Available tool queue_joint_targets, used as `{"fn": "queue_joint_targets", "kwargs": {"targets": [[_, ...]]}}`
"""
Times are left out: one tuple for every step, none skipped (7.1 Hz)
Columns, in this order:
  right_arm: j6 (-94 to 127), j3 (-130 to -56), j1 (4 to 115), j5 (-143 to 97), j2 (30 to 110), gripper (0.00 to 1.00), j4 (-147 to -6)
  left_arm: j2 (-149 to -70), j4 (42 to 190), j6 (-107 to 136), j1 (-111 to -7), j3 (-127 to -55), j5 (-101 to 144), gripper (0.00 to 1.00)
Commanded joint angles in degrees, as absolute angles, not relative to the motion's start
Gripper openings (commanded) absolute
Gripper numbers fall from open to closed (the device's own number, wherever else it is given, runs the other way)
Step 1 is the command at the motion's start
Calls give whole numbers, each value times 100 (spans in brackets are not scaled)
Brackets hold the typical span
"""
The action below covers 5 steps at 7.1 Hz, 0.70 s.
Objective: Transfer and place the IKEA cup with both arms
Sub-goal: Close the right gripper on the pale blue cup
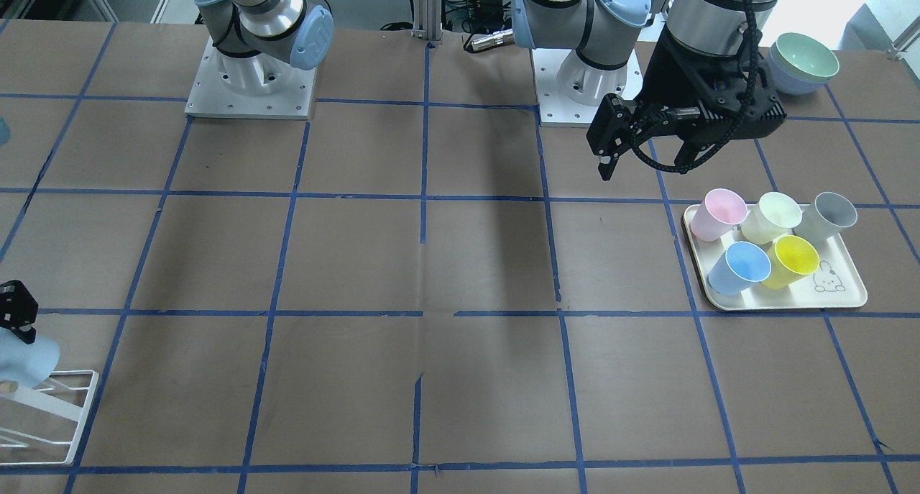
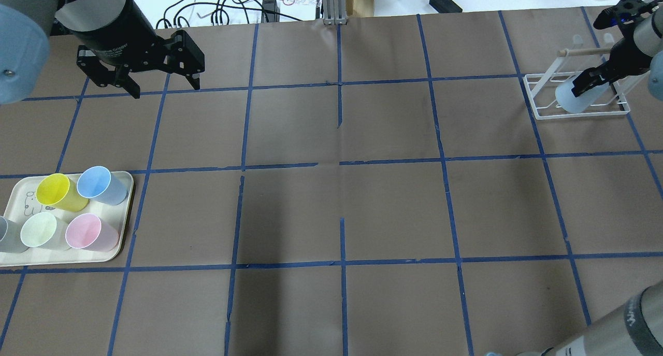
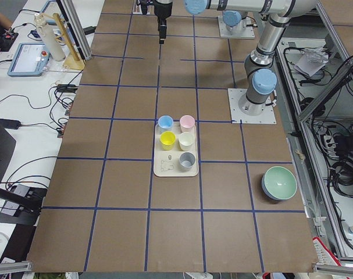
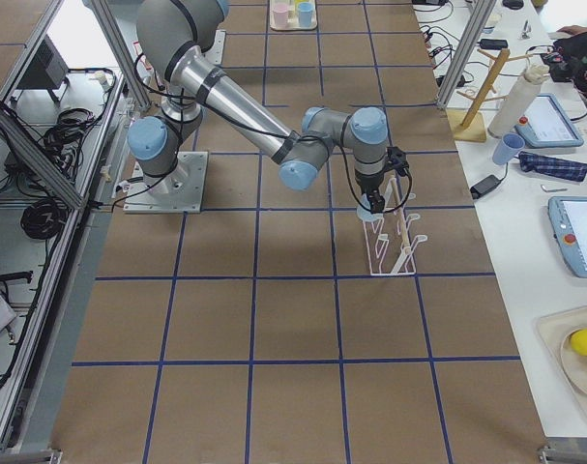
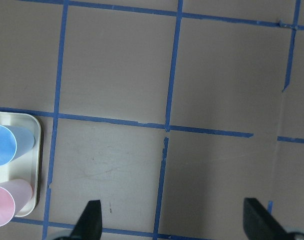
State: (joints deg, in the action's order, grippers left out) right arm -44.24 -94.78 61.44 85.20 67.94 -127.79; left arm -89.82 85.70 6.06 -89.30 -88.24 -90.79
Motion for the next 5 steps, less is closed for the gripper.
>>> {"fn": "queue_joint_targets", "kwargs": {"targets": [[-4421, -9405, 6144, 8569, 6864, 28, -12736, -8982, 8569, 606, -8930, -8816, -9079, 100], [-4412, -9291, 6144, 8587, 6882, 28, -12640, -8982, 8569, 606, -8930, -8824, -9070, 100], [-4412, -9281, 6144, 8596, 6917, 28, -12613, -8991, 8569, 606, -8921, -8816, -9044, 100], [-4412, -9281, 6144, 8700, 6978, 28, -12525, -8983, 8569, 606, -8921, -8824, -9027, 100], [-4421, -9281, 6144, 8797, 7092, 28, -12490, -8991, 8569, 598, -8912, -8824, -9009, 100]]}}
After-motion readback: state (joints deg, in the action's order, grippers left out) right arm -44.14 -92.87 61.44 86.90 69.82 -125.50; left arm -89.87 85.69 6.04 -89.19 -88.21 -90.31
